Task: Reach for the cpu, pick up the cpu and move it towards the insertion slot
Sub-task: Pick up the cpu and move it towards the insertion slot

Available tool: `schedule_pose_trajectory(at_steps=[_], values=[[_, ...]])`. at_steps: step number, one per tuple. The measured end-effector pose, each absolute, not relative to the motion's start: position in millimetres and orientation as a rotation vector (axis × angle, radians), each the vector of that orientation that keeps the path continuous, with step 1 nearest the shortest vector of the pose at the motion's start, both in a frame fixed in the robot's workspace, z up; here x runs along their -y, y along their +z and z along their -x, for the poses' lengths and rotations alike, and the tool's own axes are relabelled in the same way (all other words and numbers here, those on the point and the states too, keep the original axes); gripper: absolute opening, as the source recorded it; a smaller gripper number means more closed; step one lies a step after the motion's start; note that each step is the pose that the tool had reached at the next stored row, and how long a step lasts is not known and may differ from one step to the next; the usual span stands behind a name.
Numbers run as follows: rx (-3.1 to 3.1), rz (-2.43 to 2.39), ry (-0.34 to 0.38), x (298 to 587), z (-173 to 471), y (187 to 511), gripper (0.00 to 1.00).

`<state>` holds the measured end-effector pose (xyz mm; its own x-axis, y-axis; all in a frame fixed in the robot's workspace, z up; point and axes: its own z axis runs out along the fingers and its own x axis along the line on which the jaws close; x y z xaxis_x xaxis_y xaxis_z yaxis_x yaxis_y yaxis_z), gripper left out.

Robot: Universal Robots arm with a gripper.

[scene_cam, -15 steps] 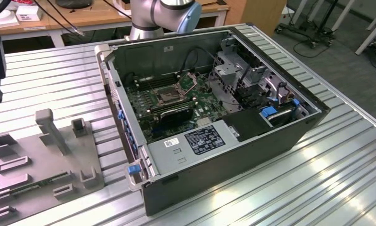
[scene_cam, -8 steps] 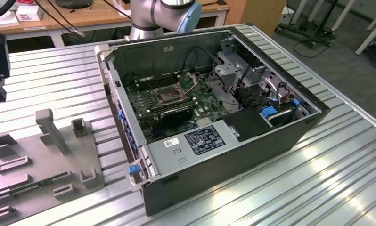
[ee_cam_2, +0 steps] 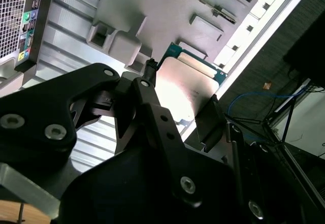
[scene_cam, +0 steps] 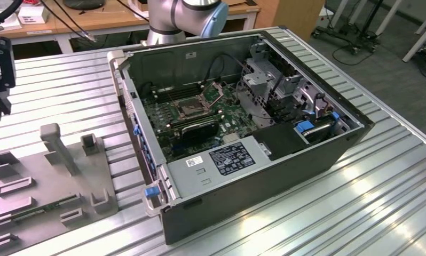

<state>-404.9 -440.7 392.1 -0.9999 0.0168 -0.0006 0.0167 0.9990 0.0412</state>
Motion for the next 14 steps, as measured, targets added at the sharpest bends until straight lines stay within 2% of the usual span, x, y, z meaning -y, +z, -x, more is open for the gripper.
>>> schedule_pose_trajectory(at_steps=[14], values=[[-3.14,-0.026,0.065,440.7,393.2,392.0,0.55]])
